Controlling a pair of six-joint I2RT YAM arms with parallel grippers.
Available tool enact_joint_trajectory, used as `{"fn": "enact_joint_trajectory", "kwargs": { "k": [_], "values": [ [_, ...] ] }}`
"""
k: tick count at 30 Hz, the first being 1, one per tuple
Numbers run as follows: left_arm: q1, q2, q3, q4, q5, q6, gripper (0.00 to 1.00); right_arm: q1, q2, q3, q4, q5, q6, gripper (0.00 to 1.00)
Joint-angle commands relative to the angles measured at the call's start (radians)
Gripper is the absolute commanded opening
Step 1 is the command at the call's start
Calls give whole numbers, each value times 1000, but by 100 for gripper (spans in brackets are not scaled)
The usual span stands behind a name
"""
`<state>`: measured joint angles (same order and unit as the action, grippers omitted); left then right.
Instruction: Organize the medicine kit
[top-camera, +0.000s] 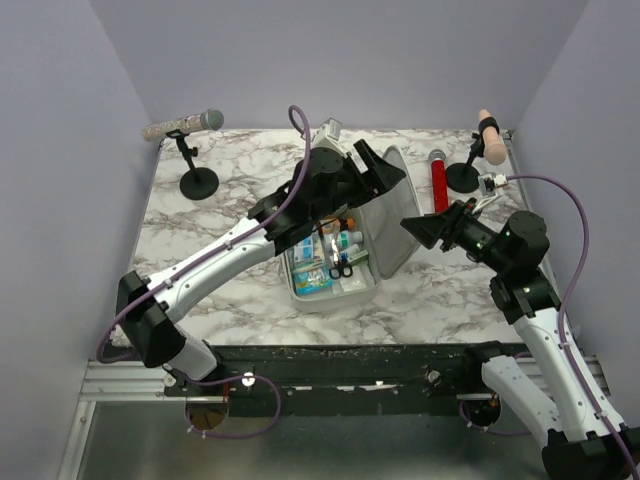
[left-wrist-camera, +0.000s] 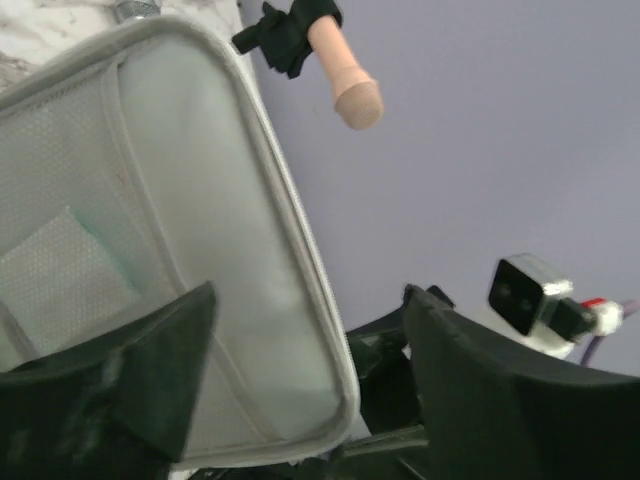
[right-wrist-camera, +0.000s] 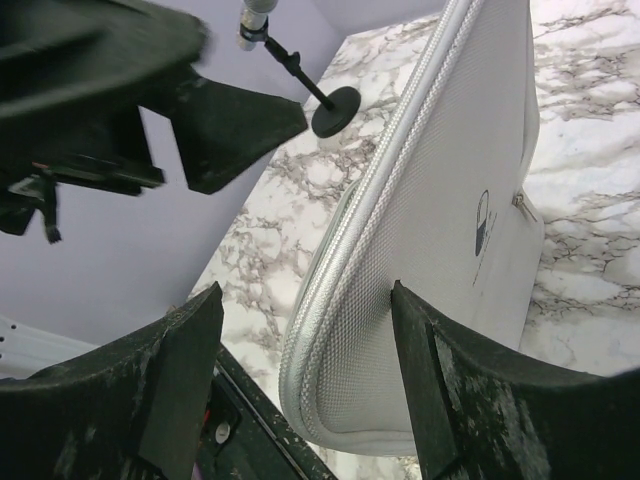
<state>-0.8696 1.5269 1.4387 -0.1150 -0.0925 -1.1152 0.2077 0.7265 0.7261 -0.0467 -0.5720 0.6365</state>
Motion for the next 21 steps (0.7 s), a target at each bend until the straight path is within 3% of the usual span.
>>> {"fn": "enact_joint_trajectory", "kwargs": {
  "k": [1,6,10,15,19,21],
  "values": [
    [24,-118,71,-92,-56,113,97,-1,-2,-11,4,-23,-3,76],
    [69,-311,11,-263,-203,244,99,-1,24,-10,5,-57,-20,76],
    [147,-514,-248,-342,-297,256,99,19,54,30,8,-109,-49,75],
    [221,-737,-581,-354,-314,169,96,186,154,148,-33,-114,-132,77],
    [230,-798,-643,-373,-338,155,96,360,310,297,-172,-198,-263,81],
    [234,-792,-624,-396,-346,161,96,372,277,268,-168,-81,-256,87]
  ]
}}
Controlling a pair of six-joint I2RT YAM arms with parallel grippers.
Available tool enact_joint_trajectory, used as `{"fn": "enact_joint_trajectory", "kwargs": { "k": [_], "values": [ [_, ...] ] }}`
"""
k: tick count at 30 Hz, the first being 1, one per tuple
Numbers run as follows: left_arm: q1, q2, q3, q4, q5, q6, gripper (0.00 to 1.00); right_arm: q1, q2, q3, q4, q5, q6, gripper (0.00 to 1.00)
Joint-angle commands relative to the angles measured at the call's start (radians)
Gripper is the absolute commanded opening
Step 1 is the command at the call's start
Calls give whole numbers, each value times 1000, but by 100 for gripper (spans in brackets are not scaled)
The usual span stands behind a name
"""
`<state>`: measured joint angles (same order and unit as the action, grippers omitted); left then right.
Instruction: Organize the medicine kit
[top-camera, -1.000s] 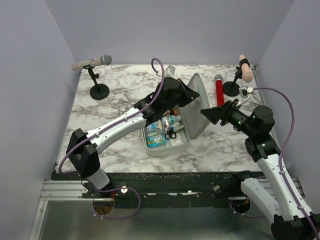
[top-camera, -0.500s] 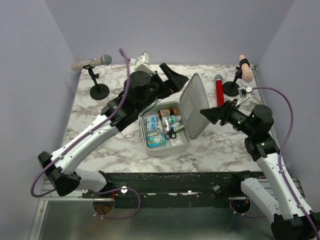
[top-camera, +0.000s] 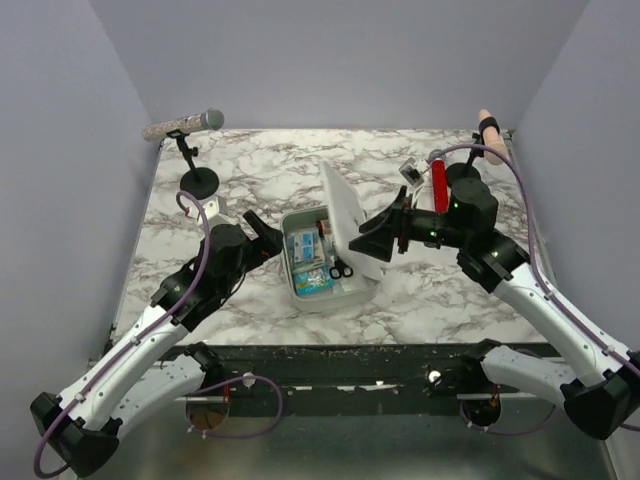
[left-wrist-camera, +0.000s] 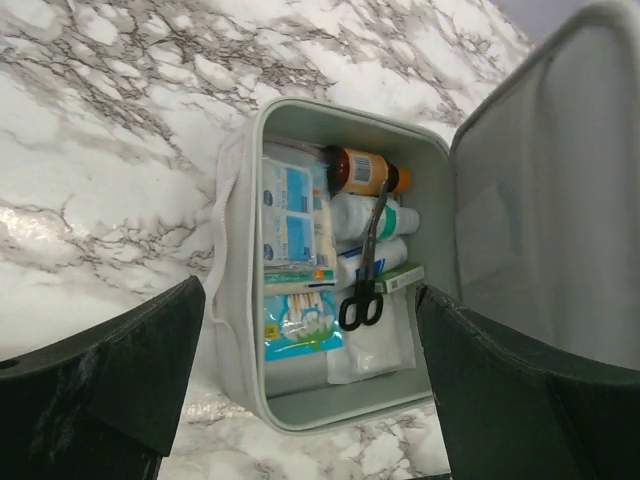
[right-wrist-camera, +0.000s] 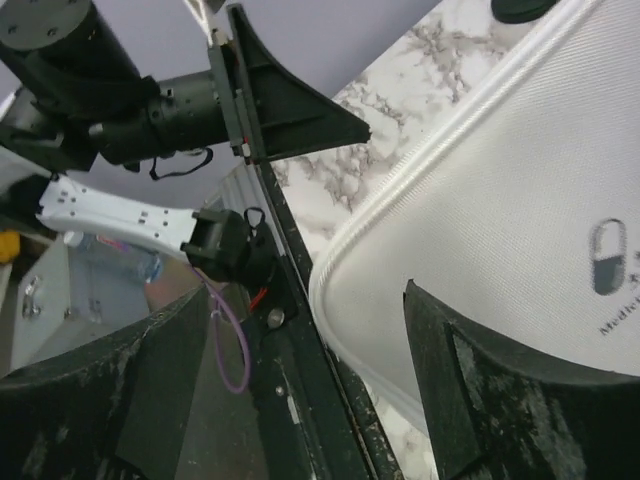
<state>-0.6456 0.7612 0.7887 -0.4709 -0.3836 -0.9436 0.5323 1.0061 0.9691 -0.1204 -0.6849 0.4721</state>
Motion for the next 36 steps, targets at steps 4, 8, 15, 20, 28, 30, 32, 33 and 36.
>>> {"fn": "enact_joint_trajectory", "kwargs": {
  "k": [4,8,15,20,28,30,32,33,36],
  "values": [
    [26,-3,67,-72,-83,12,97,43,-106,-75,-48,280,-63,90],
    [86,27,84,-26,-54,52,97,38,-98,-139,-77,399,-26,89],
    [256,271,132,144,212,84,96,38,-43,-266,-98,389,20,80],
    [300,440,187,201,293,83,95,37,-69,-357,-90,519,37,80],
    [302,325,38,151,322,49,94,-11,-19,-339,-56,642,68,80],
    [294,192,-52,121,275,3,99,-26,28,-296,-36,673,80,80],
    [270,46,-158,107,247,-59,99,-34,90,-245,8,711,85,81],
    [255,-21,-196,106,247,-88,99,-44,133,-221,36,713,85,80],
    [170,-121,-290,86,230,-142,99,-69,299,-126,91,691,60,80]
  ]
}}
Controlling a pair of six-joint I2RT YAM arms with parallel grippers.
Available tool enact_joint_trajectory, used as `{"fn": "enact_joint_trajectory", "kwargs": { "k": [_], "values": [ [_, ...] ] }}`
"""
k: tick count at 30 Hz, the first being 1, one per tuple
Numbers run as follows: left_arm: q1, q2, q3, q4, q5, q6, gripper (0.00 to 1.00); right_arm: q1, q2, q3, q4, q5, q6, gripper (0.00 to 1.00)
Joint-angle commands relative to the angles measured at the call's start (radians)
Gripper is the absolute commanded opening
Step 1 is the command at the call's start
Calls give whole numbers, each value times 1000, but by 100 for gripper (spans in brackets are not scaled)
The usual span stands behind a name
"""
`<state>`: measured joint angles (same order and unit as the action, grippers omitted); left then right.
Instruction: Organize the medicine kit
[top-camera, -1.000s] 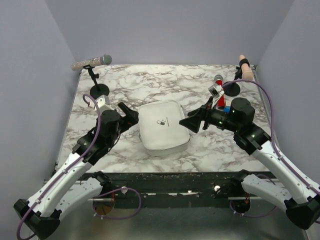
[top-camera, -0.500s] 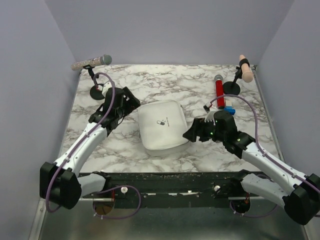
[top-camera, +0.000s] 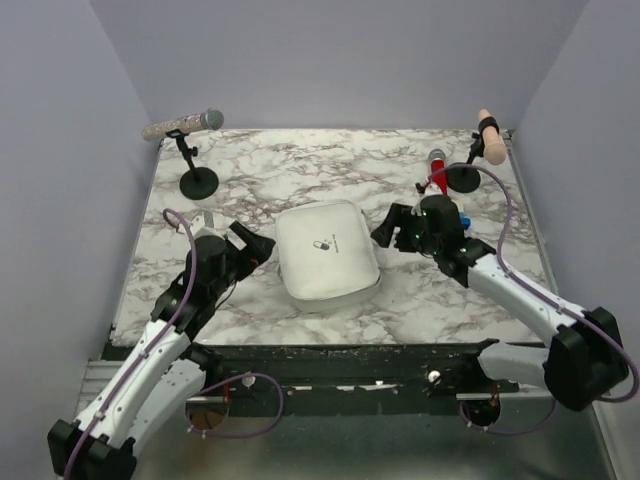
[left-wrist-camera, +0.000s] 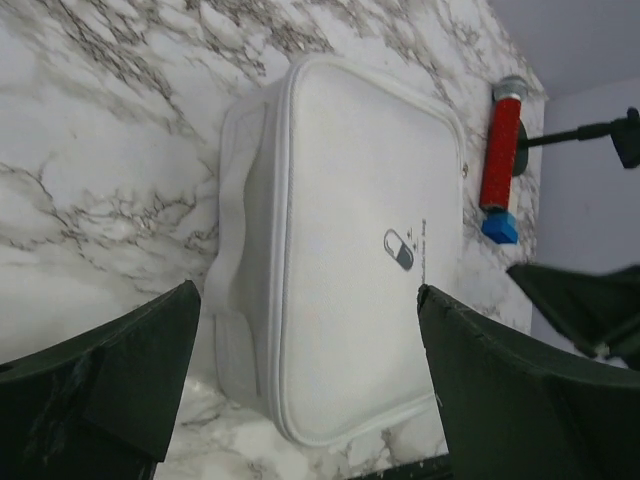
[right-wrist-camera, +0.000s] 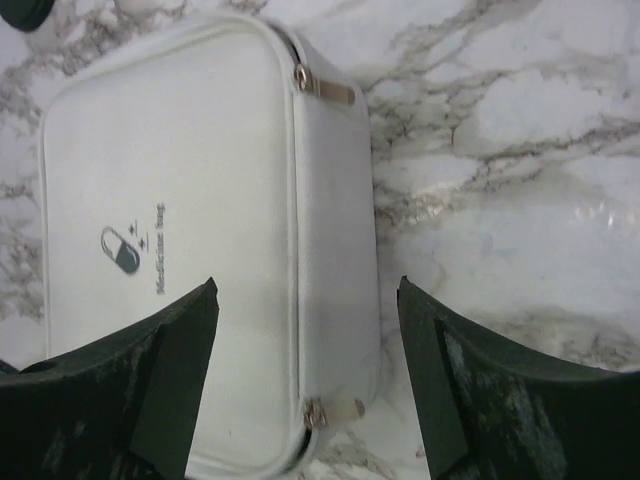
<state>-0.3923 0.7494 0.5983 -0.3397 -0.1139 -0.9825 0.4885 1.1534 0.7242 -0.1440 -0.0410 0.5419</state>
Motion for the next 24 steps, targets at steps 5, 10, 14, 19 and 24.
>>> {"fn": "enact_joint_trajectory", "kwargs": {
  "k": [5,10,14,19,24],
  "values": [
    [-175,-124,-187,14,-32,-117,93,-56,406,316,97,-45,-37,75],
    [-175,-91,-227,96,-9,-110,87,-85,500,437,99,-24,-49,77],
    [-177,-113,-246,130,31,-88,61,-91,613,631,97,-57,-123,79],
    [-184,-96,-189,48,100,50,7,-91,853,901,-31,-213,-154,74],
    [-218,-81,-131,-30,238,192,0,-93,1008,1000,-115,-348,-168,61]
  ]
}}
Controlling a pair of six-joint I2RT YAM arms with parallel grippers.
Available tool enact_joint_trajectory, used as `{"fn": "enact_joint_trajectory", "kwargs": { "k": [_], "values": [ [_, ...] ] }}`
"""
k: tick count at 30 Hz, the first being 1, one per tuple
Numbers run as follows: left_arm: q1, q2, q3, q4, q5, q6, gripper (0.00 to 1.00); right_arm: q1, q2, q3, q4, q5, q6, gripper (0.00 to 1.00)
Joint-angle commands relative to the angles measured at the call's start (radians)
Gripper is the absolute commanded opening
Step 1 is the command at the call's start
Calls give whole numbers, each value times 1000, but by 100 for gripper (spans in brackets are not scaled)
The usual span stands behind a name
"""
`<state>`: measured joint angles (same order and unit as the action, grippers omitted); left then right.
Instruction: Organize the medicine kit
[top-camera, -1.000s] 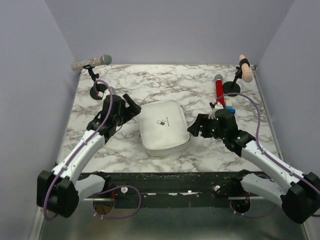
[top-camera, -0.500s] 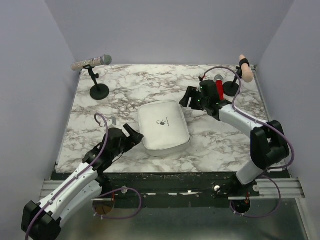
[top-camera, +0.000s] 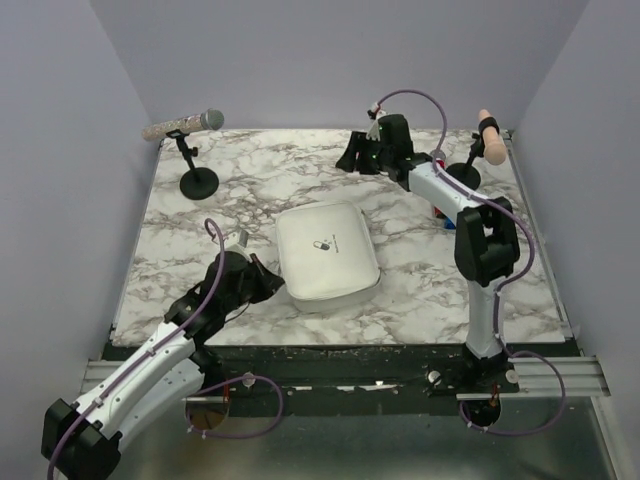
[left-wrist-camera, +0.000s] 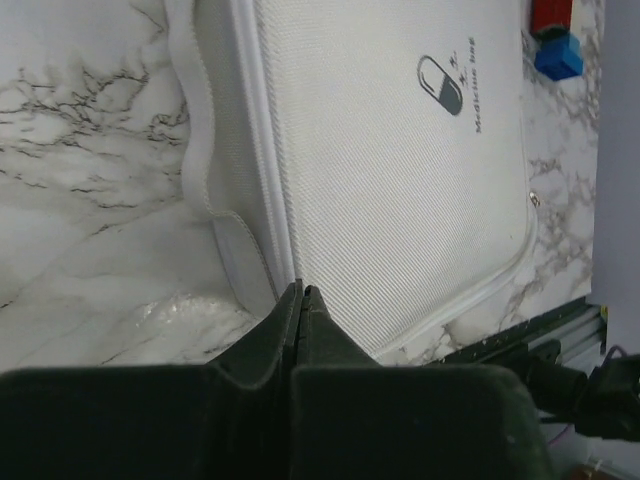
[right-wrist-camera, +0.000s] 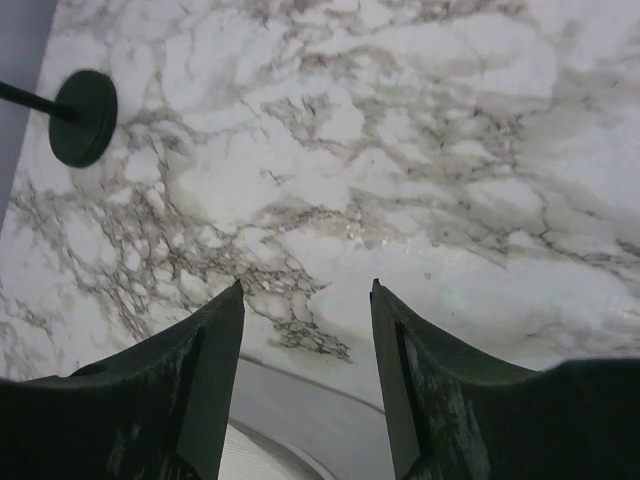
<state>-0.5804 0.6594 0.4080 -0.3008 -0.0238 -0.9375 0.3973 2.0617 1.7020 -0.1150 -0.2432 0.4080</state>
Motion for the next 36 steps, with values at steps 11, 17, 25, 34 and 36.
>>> {"fn": "enact_joint_trajectory", "kwargs": {
  "k": [11,17,25,34,36],
  "values": [
    [-102,340,150,-81,179,169,0,0,29,-191,-75,-359,-26,57],
    [-72,499,216,-117,-43,138,0,0,-139,-483,76,-409,26,57],
    [16,733,377,15,-58,193,0,-2,-362,-757,80,-314,3,57],
    [105,1000,725,85,-2,278,0,0,-598,-920,38,-168,69,58],
    [125,1013,799,59,-5,286,0,0,-652,-915,15,-95,78,62]
  ]
}}
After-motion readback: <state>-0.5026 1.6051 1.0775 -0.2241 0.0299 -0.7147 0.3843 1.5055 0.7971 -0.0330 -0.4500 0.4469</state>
